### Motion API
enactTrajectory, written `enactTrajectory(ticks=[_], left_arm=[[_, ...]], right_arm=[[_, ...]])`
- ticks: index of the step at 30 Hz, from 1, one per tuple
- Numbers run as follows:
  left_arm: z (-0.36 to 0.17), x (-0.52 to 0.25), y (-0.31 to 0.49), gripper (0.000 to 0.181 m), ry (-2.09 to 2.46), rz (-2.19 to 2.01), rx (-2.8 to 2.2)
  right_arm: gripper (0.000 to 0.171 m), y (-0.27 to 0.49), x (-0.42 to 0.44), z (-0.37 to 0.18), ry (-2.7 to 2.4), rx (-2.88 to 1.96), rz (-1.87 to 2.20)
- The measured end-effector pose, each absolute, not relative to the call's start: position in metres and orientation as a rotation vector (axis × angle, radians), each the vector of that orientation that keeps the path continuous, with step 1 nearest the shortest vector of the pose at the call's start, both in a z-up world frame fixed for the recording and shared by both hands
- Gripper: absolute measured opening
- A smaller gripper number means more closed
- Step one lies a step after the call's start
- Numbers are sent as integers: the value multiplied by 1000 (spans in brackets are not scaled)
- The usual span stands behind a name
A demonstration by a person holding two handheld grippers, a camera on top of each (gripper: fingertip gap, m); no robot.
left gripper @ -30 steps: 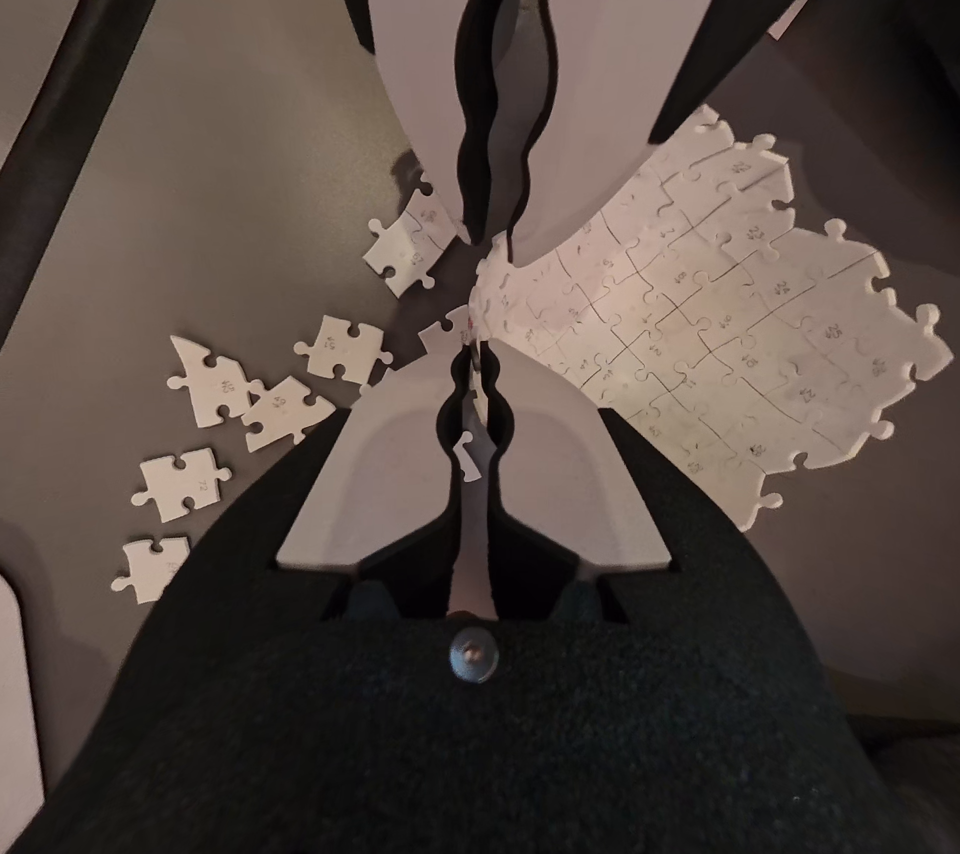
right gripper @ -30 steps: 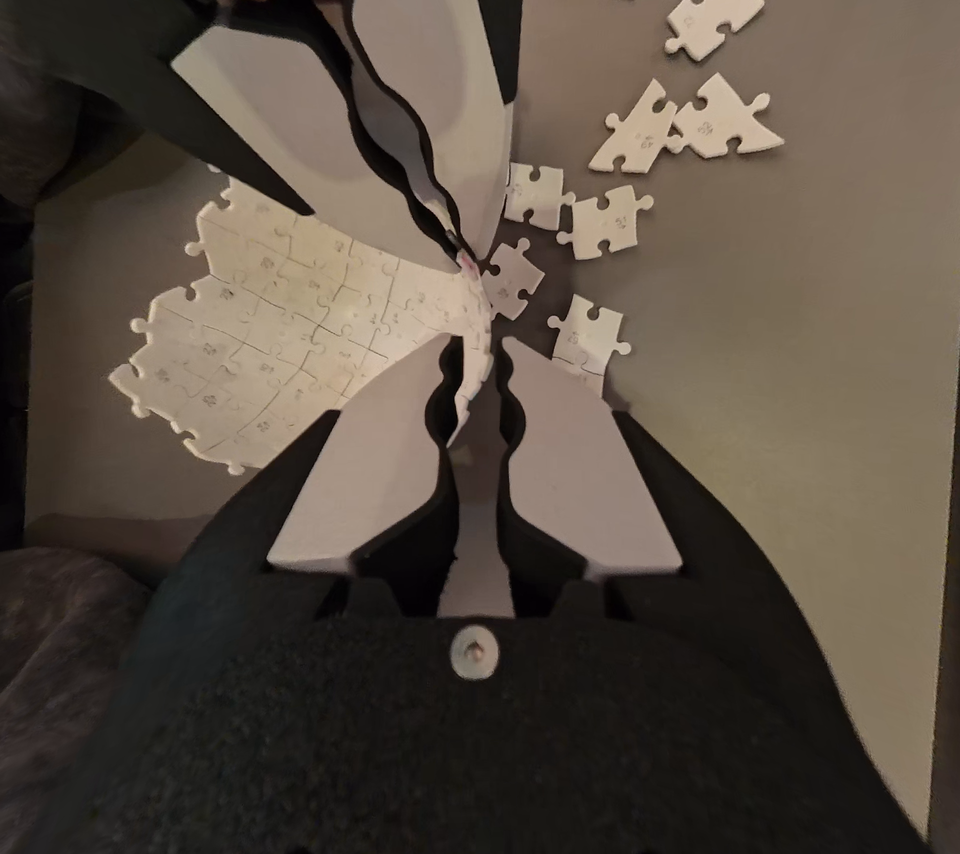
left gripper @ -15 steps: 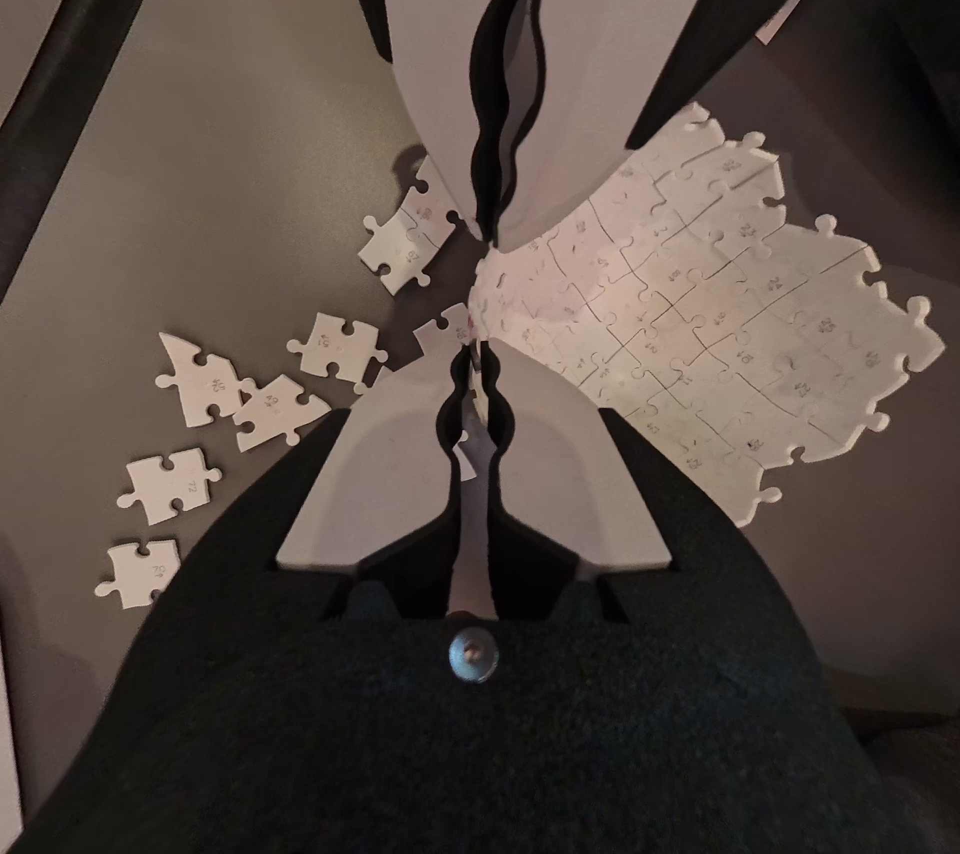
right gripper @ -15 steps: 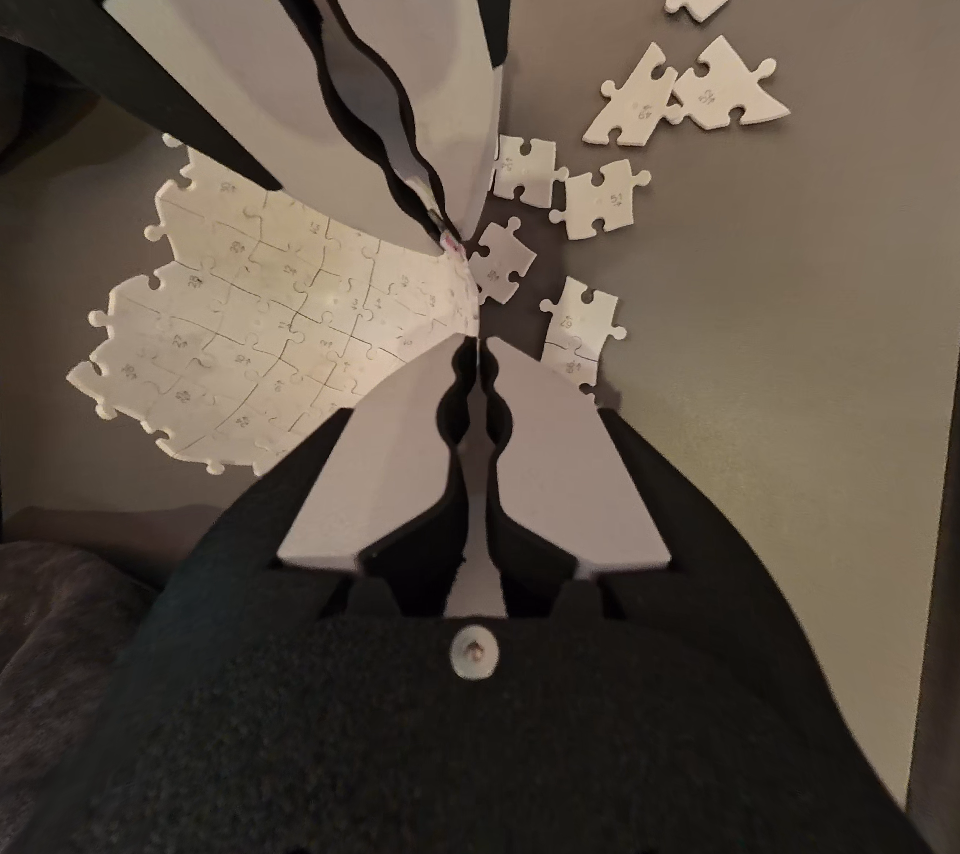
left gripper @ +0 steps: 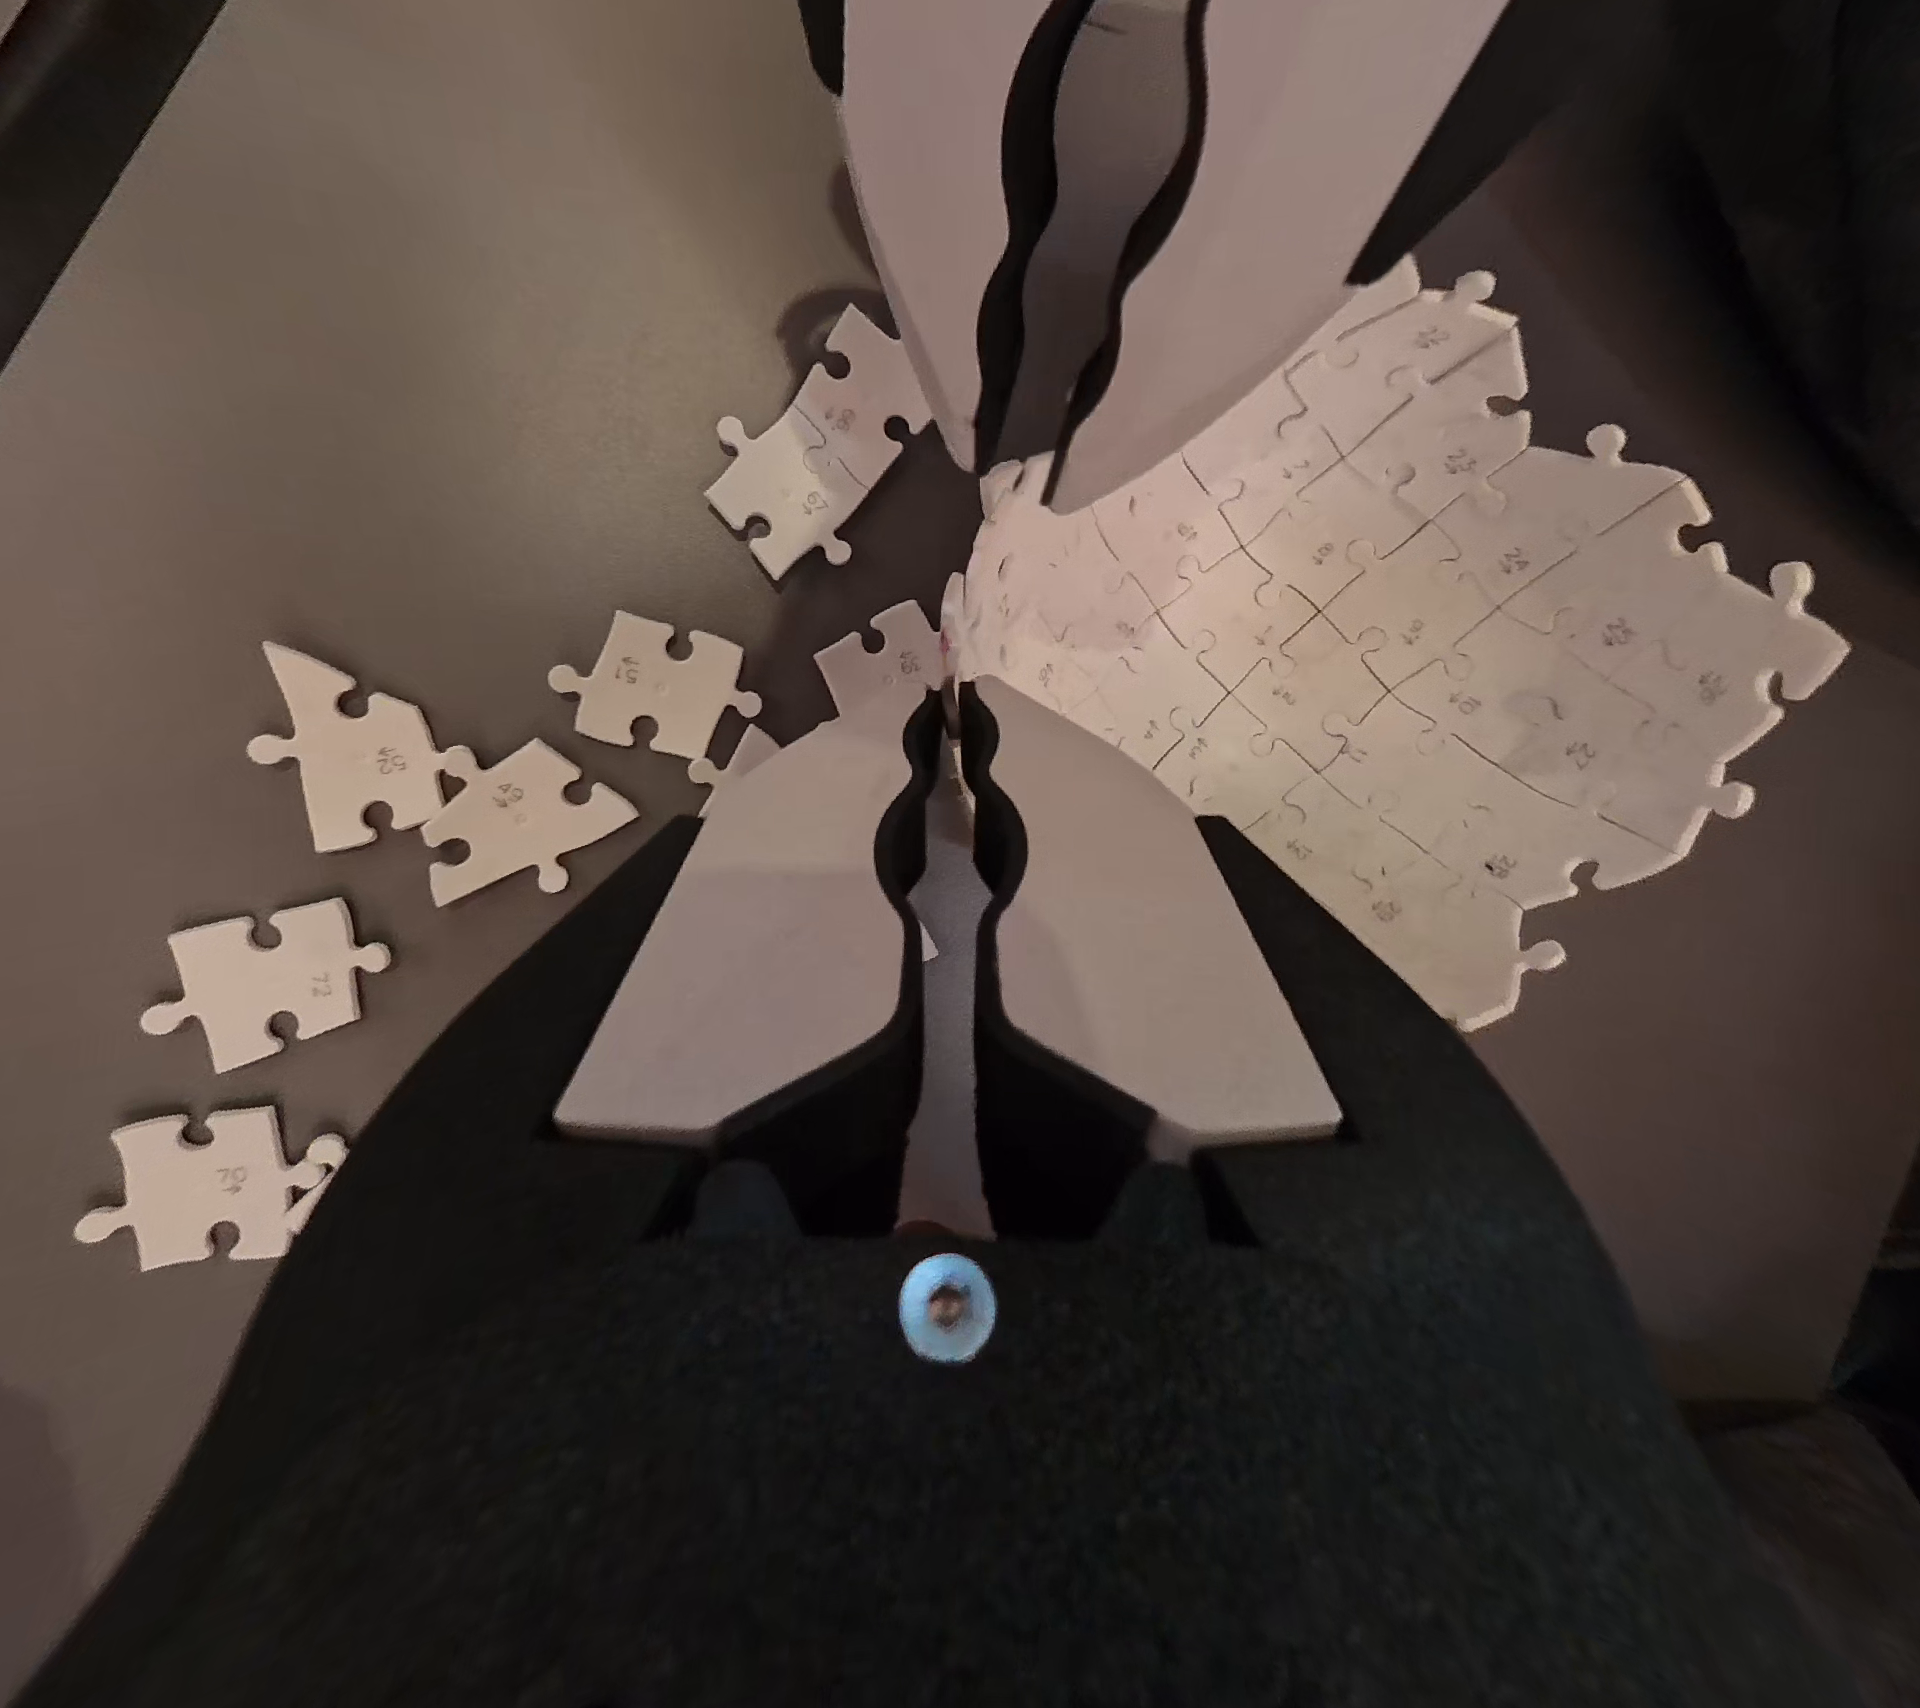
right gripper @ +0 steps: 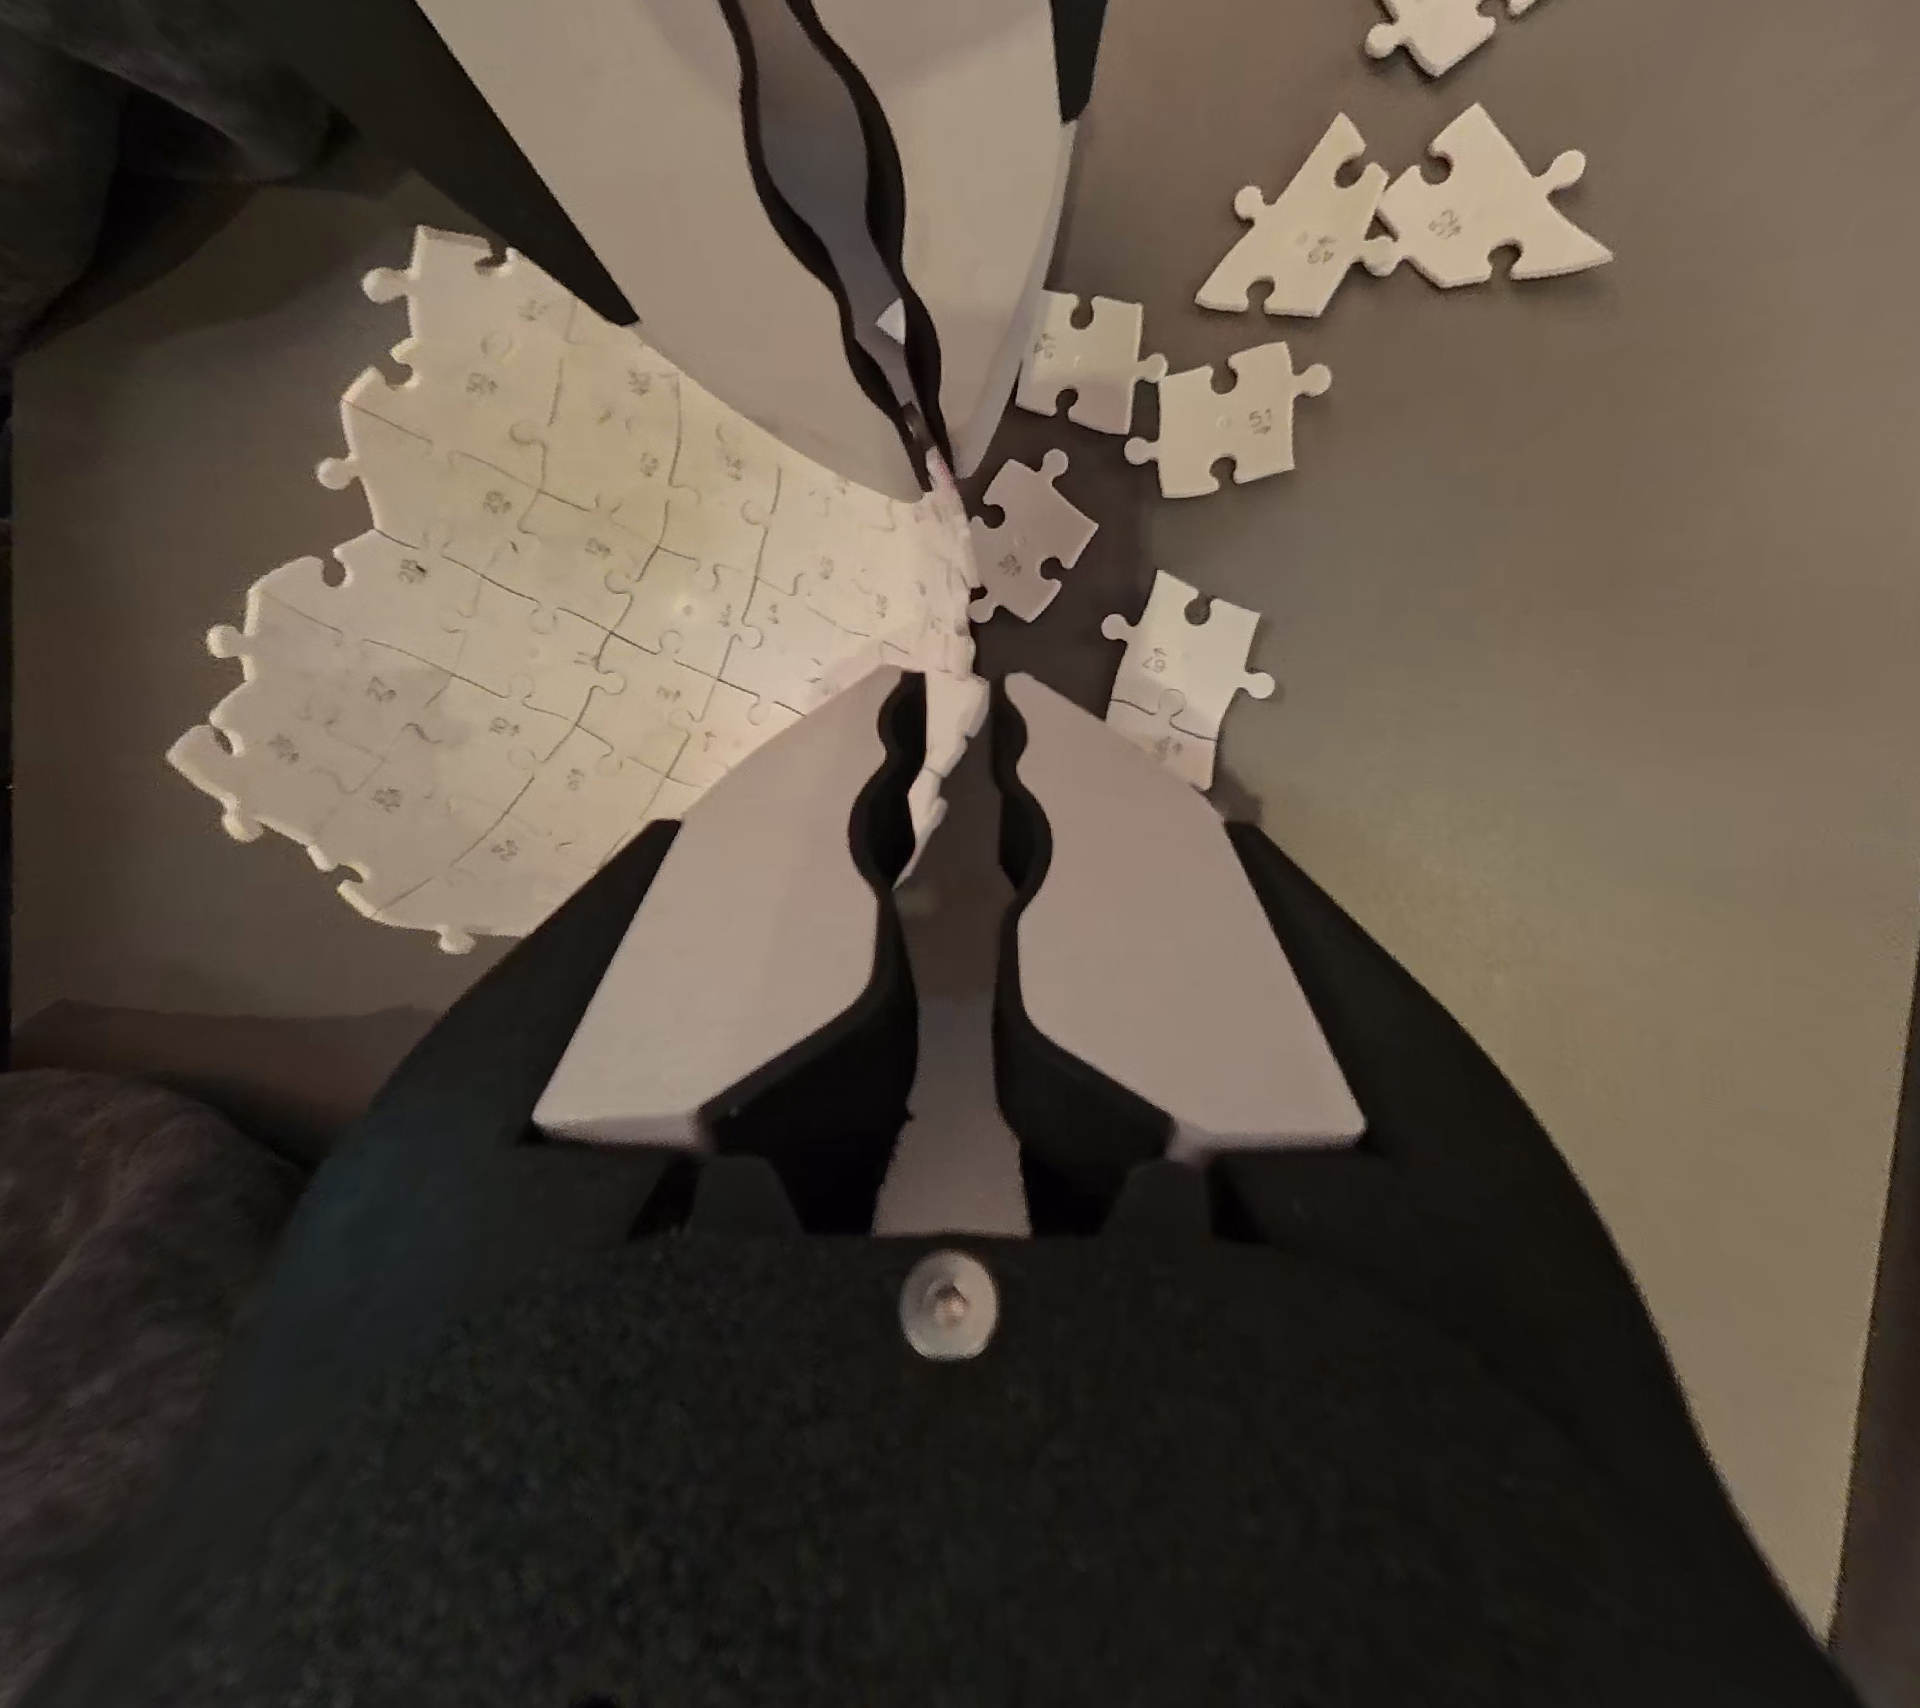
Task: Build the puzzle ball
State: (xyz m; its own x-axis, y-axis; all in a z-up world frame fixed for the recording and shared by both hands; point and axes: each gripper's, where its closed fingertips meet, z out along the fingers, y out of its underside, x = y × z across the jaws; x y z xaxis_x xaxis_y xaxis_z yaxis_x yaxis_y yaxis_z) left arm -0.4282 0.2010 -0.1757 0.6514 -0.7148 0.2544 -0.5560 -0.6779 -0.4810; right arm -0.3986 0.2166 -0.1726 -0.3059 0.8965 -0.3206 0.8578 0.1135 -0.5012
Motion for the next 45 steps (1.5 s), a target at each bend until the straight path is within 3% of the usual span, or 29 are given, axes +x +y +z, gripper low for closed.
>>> enactTrajectory(ticks=[8,13,24,37,45], left_arm=[[-175,-428,201,3,997,-592,-2515],[-176,-428,201,2,985,-578,-2525],[-175,-427,199,2,976,-580,-2516],[-174,-426,198,2,989,-558,-2505],[-168,-429,200,2,957,-557,-2491]], right_arm=[[18,216,-395,-182,-2316,-1889,930],[5,214,-398,-185,-2332,-1901,907],[3,212,-397,-184,-2331,-1915,922],[19,219,-397,-173,-2284,-1863,933],[23,259,-384,-120,-1862,-1718,967]])
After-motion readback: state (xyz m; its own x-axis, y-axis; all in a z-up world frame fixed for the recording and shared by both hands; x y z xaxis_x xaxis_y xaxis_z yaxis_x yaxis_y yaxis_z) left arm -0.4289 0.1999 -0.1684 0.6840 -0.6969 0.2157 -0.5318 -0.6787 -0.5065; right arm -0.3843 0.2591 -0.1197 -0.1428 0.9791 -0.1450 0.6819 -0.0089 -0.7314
